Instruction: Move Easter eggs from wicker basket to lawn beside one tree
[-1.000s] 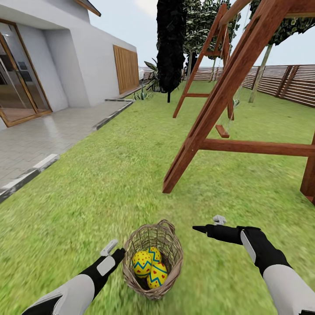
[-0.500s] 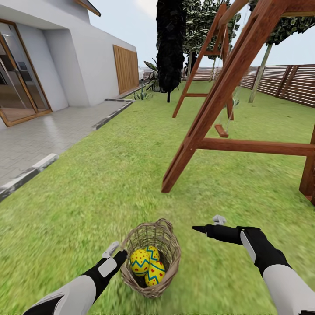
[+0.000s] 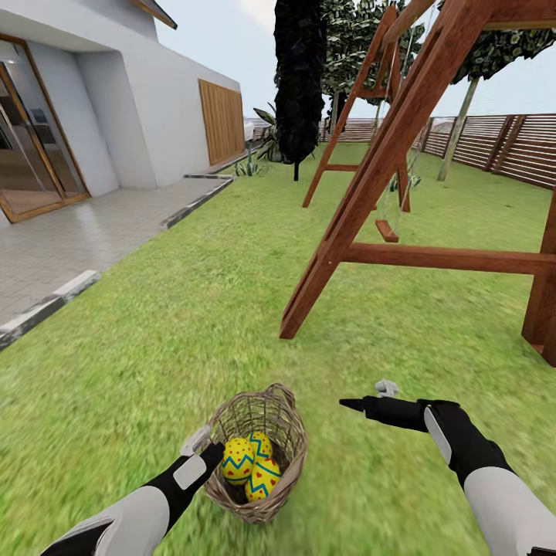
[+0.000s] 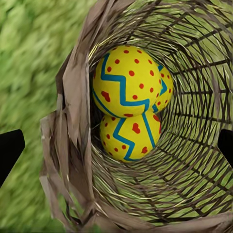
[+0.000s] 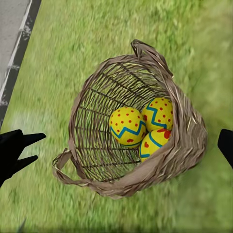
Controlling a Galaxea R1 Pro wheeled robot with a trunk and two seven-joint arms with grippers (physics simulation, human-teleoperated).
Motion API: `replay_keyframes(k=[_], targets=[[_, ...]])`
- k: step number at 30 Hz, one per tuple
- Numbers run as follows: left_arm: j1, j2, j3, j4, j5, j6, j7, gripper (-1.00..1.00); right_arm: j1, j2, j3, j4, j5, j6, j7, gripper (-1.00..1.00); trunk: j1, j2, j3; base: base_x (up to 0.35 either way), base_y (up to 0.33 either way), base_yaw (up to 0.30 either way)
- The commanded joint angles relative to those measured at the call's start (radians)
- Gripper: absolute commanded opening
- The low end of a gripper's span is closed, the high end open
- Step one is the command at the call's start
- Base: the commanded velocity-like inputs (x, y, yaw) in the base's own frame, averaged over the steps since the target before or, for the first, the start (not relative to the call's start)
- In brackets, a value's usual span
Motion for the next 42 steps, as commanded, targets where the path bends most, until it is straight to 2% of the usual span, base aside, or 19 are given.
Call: replay_keyframes(k=[1, 5, 7, 9, 12, 42], targets=[[0.000, -0.001, 0.006, -0.002, -0.002, 0.002, 0.004, 1.00, 0.000, 0.000, -0.001, 0.000, -0.008, 0.009, 0.000, 1.00, 0.004, -0.007, -0.004, 0.000, -0.002, 0.000], [0.000, 0.000, 0.006, -0.002, 0.010, 0.001, 0.004, 1.00, 0.000, 0.000, -0.002, 0.000, -0.008, 0.009, -0.001, 1.00, 0.008, -0.014, -0.007, 0.000, 0.000, 0.000], [0.000, 0.001, 0.006, -0.002, 0.039, 0.001, 0.004, 1.00, 0.000, 0.000, -0.002, 0.000, -0.008, 0.009, -0.001, 1.00, 0.015, -0.028, -0.013, 0.000, 0.000, 0.000], [0.000, 0.005, 0.006, -0.001, 0.084, 0.000, 0.004, 1.00, 0.000, 0.000, -0.003, 0.000, -0.007, 0.009, 0.000, 1.00, 0.023, -0.042, -0.020, 0.000, 0.000, 0.000], [0.000, 0.007, 0.006, 0.000, 0.114, -0.002, 0.004, 1.00, 0.000, -0.001, -0.003, 0.000, -0.008, 0.010, 0.000, 1.00, 0.034, -0.063, -0.029, 0.000, 0.000, 0.000], [0.001, 0.002, 0.006, 0.008, 0.124, -0.004, 0.004, 1.00, 0.000, -0.002, -0.003, 0.000, -0.009, 0.010, 0.000, 1.00, 0.149, -0.273, -0.123, 0.000, 0.000, 0.000]])
